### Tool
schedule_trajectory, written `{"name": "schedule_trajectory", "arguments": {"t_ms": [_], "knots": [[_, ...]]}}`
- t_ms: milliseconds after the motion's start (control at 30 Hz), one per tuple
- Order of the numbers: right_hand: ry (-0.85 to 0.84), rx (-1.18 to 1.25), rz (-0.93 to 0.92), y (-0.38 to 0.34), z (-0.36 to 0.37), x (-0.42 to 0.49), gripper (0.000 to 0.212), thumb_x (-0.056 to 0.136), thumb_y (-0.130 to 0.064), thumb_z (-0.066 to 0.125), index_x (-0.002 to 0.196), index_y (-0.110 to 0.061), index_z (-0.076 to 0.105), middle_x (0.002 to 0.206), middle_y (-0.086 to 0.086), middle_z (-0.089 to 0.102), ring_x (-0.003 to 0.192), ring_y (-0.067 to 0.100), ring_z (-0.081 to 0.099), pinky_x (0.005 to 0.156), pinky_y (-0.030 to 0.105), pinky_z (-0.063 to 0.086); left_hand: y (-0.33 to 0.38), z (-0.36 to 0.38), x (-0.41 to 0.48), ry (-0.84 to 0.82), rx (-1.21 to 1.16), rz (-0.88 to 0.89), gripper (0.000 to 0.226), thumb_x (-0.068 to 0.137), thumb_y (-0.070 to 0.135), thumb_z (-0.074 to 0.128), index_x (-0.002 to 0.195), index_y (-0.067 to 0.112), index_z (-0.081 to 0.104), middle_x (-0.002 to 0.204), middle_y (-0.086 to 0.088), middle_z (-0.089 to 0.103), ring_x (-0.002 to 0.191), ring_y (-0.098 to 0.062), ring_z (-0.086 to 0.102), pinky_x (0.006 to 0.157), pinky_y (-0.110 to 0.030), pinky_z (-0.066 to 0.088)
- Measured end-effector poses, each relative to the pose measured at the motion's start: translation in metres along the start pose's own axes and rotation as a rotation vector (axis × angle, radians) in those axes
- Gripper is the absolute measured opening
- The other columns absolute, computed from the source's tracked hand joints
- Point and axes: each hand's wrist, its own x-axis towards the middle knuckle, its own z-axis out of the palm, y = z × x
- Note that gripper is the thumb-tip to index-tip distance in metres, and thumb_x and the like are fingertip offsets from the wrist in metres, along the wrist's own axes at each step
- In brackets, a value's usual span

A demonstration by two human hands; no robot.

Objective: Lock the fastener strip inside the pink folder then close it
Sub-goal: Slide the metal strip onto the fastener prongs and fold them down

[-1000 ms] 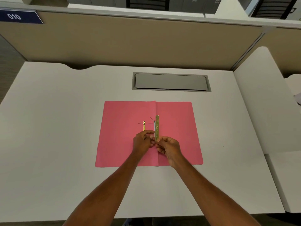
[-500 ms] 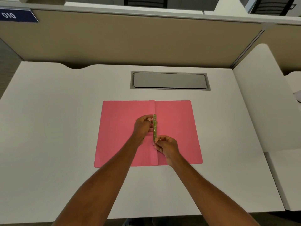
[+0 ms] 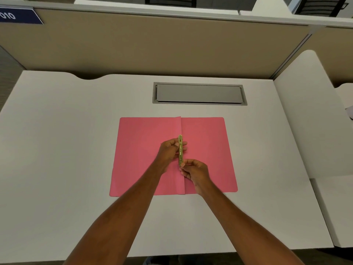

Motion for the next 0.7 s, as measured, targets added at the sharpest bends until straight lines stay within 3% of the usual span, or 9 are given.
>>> {"name": "schedule_trajectory", "arguments": {"t_ms": [167, 367, 567, 700], "knots": [[0.006, 0.008, 0.007, 0.0002, -0.0003, 0.0004, 0.017, 0.091, 0.010, 0.073, 0.101, -0.002, 0.080, 0.107, 0.027, 0.080, 0.089, 0.030, 0.073, 0.094, 0.046, 0.063, -0.0016, -0.0010, 0.0028, -0.048, -0.031, -0.010, 0.039, 0.116, 0.007, 0.040, 0.145, 0.001, 0.064, 0.140, -0.014, 0.074, 0.132, -0.035, 0.071, 0.111, -0.049, 0.059], [0.007, 0.013, 0.004, -0.0005, -0.0007, -0.0013, 0.016, 0.092, 0.011, 0.072, 0.102, 0.000, 0.079, 0.110, 0.030, 0.078, 0.090, 0.032, 0.071, 0.098, 0.050, 0.060, 0.0002, 0.0002, 0.0020, -0.090, -0.057, 0.002, 0.038, 0.116, 0.013, 0.044, 0.148, 0.002, 0.062, 0.143, -0.013, 0.072, 0.118, -0.022, 0.073, 0.091, -0.030, 0.062], [0.013, 0.027, 0.009, -0.0013, -0.0012, -0.0017, 0.018, 0.092, 0.010, 0.073, 0.108, 0.004, 0.077, 0.111, 0.029, 0.078, 0.091, 0.032, 0.072, 0.099, 0.050, 0.061, -0.0005, 0.0010, 0.0032, -0.101, -0.038, -0.010, 0.038, 0.116, 0.016, 0.046, 0.148, 0.004, 0.063, 0.145, -0.013, 0.071, 0.135, -0.033, 0.068, 0.103, -0.043, 0.059], [0.025, 0.023, 0.008, -0.0023, -0.0015, -0.0032, 0.016, 0.091, 0.010, 0.074, 0.098, -0.004, 0.079, 0.108, 0.027, 0.079, 0.089, 0.030, 0.073, 0.086, 0.039, 0.065, -0.0014, 0.0011, 0.0041, -0.109, 0.003, -0.008, 0.038, 0.116, 0.017, 0.045, 0.147, 0.006, 0.064, 0.145, -0.010, 0.072, 0.136, -0.031, 0.068, 0.112, -0.050, 0.055]]}}
